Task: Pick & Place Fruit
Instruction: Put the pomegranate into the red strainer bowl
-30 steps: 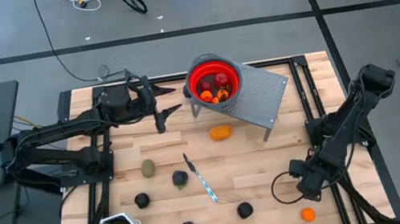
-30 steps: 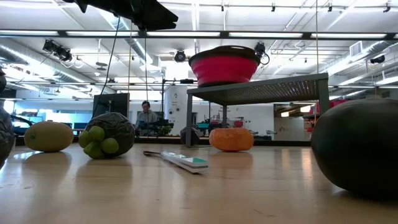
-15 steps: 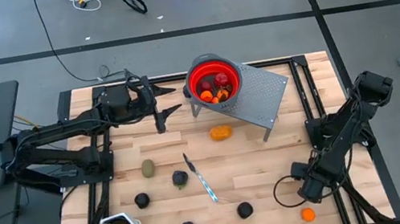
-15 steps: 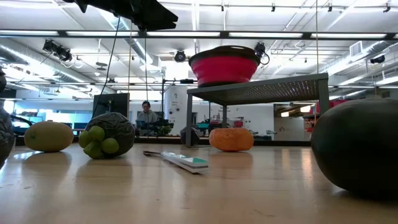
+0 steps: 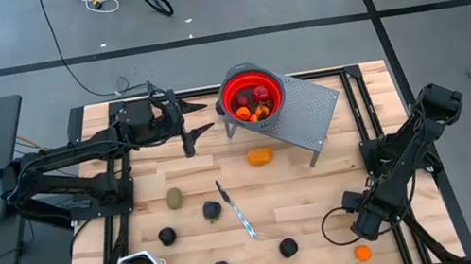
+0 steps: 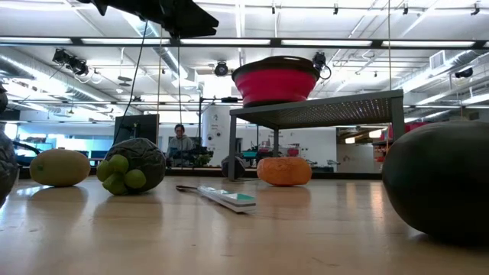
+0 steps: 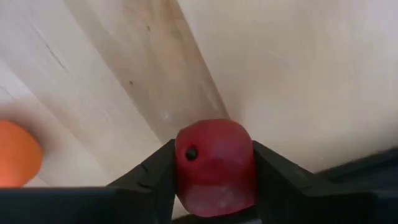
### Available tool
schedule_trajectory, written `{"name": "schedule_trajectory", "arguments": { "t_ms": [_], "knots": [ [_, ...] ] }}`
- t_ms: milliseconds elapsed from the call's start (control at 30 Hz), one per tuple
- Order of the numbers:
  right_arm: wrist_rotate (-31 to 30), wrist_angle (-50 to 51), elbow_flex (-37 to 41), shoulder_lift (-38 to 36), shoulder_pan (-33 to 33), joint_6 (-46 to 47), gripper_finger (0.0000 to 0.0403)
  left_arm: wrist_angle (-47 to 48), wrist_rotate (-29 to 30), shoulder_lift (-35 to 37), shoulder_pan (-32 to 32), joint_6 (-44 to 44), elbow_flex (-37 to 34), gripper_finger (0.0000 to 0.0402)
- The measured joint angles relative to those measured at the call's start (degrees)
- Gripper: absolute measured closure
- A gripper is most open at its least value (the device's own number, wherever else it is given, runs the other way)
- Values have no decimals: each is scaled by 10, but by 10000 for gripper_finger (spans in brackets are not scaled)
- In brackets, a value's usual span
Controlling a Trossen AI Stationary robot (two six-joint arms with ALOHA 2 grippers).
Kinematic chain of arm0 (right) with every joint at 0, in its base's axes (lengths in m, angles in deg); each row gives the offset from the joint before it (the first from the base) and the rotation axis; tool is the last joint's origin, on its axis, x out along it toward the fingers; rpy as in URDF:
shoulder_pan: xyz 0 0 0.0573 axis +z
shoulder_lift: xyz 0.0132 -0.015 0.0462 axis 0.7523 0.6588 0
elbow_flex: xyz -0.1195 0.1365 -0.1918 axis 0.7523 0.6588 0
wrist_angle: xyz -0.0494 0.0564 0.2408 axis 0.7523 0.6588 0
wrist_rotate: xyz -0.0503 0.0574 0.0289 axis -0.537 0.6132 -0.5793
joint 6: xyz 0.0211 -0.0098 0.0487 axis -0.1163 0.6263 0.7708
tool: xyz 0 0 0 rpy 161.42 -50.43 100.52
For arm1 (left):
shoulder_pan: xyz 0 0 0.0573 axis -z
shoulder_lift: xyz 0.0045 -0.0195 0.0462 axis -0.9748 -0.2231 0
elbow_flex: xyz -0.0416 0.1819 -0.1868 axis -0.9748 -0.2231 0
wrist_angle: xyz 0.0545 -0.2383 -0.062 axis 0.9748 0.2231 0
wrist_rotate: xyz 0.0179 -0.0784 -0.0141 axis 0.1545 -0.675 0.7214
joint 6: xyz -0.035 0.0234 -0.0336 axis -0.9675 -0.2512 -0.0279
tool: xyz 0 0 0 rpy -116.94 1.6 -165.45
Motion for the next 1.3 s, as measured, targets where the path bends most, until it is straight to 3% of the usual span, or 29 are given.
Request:
{"name": "schedule_trajectory", "arguments": {
  "t_ms": [133,233,333,467,567,700,800,900,1067,1167,1300],
  "knots": [
    [-1,58,-25,0,-9,0,234,5,0,0,0,-1,0,141],
    [-38,97,-55,-7,-30,-7,228,4,0,0,0,-1,0,141],
    [-139,120,-100,-19,-58,-35,224,4,0,0,0,-2,0,141],
    [-332,125,-164,-25,-103,-99,223,15,16,1,0,3,0,141],
    [-452,108,-205,-25,-142,-192,222,30,45,8,0,7,1,141],
    [-531,30,-238,-25,-219,-375,221,43,48,27,-1,7,1,141],
    [-583,-89,-243,-26,-288,-529,220,52,44,38,-1,2,1,141],
    [-598,-244,-243,-25,-359,-698,220,61,44,43,-1,2,1,141],
    [-540,-470,-243,-25,-452,-904,220,74,47,43,-1,5,1,141],
    [-492,-517,-243,-25,-505,-948,220,76,49,43,-1,13,1,141],
    [-421,-513,-243,-25,-579,-919,219,77,49,43,-1,13,1,141]
  ]
}}
